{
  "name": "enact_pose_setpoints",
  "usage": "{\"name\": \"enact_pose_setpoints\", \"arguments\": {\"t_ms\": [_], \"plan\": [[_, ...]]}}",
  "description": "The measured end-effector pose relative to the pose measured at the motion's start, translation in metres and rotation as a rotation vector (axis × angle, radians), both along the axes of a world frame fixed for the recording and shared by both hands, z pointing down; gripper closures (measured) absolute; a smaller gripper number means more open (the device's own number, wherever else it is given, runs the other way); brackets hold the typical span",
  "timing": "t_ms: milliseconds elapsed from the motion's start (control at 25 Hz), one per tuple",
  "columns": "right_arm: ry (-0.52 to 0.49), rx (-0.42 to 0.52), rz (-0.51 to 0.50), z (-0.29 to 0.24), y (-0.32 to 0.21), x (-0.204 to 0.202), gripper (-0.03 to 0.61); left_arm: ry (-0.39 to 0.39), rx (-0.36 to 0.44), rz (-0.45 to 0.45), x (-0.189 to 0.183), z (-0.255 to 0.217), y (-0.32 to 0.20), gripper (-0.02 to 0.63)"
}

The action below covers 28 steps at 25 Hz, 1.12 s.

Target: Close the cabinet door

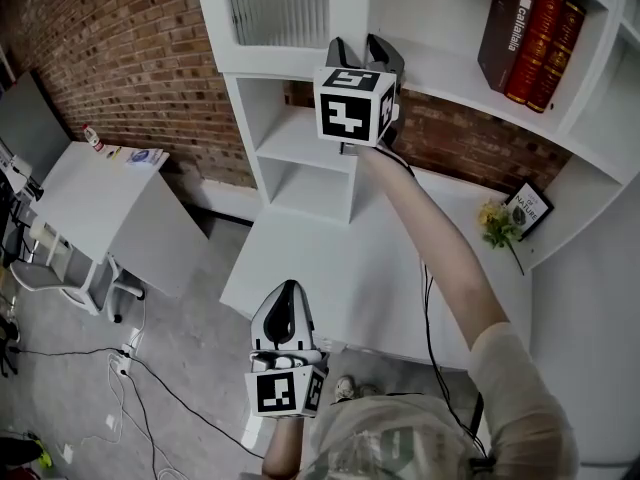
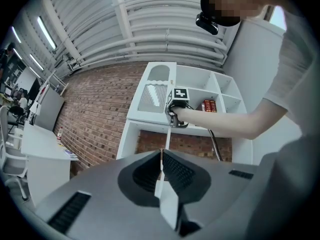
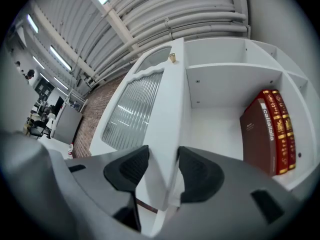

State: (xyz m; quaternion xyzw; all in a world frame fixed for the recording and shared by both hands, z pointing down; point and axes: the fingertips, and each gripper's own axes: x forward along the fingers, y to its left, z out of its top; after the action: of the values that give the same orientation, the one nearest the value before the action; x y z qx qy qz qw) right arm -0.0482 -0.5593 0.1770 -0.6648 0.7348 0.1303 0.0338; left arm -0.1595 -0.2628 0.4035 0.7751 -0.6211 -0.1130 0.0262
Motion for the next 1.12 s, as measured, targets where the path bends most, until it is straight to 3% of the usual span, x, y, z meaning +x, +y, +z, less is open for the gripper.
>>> {"name": "enact_pose_setpoints", "arguments": {"t_ms": [760,960,1120], "plan": [[0.004,-0.045,0.025,-0.001,-0.016,0.003,0.394,-0.040,-0.004,0.019,0.006,-0.005,-0.005,0.592],[0.008,-0.119,-0.012,0.001,-0.013,0.006,0.394,-0.081,0.040,-0.010,0.004,-0.022,0.004,0.592],[-0.011,-0.066,-0.068,-0.018,0.013,0.008,0.394,-0.111,0.063,-0.031,0.007,-0.041,0.011,0.592]]}}
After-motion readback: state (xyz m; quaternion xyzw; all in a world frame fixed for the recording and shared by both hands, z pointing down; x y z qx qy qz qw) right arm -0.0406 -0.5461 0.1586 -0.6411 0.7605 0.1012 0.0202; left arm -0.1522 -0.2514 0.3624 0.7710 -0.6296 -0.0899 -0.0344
